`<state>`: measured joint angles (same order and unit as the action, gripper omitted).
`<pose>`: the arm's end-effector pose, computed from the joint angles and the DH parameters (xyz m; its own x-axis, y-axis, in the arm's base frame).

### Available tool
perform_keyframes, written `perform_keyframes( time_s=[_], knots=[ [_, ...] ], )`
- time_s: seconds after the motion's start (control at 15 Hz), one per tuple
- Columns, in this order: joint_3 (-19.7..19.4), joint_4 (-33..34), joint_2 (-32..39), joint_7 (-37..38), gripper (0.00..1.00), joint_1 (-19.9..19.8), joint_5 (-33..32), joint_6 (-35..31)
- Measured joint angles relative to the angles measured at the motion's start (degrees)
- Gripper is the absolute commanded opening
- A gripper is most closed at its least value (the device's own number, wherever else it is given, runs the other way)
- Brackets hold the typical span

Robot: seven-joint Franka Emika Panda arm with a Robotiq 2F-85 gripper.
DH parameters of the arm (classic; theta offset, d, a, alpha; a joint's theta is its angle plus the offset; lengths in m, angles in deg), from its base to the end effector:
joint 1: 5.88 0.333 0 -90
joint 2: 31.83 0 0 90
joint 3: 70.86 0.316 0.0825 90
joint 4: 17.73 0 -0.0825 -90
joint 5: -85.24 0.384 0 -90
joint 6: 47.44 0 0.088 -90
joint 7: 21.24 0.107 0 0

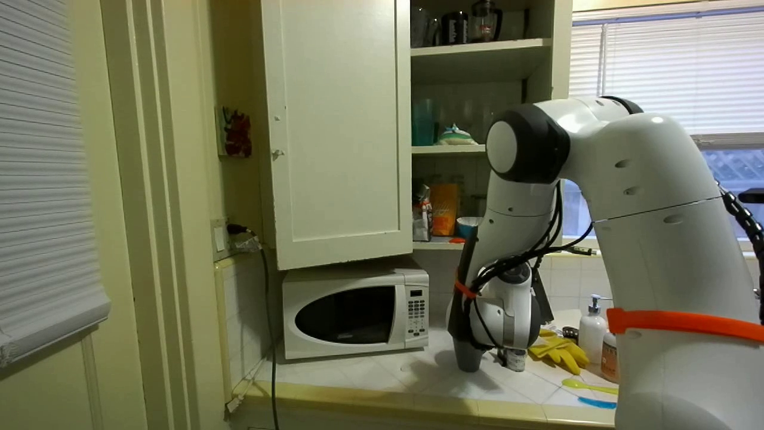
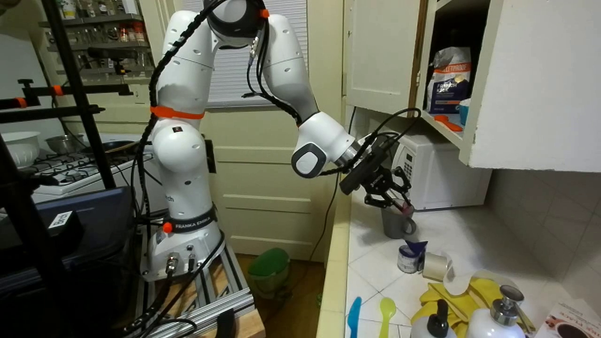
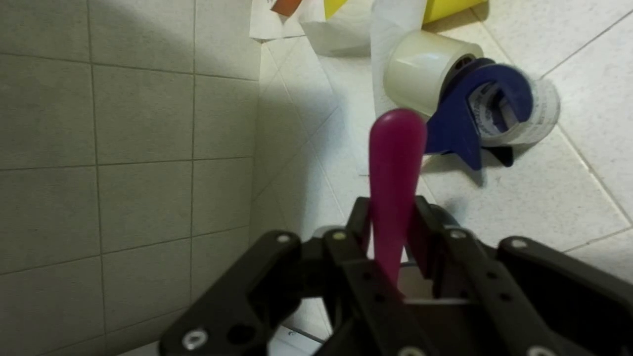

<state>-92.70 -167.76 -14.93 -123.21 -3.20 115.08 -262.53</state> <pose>0.4141 -0.2154 0.2630 0.6305 0.7648 -0.1329 0.5598 -0.3294 0.7603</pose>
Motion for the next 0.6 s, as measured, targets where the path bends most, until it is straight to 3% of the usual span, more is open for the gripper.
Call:
perform_keyframes(
  time_s=[0.47, 0.53, 0.6],
  knots=[
    [0.0, 0.3, 0.0, 1.4, 0.24, 0.0, 0.0, 0.0],
    [0.0, 0.3, 0.0, 1.4, 0.06, 0.0, 0.0, 0.0],
    [0.0, 0.3, 0.0, 1.4, 0.06, 0.0, 0.0, 0.0]
  ],
)
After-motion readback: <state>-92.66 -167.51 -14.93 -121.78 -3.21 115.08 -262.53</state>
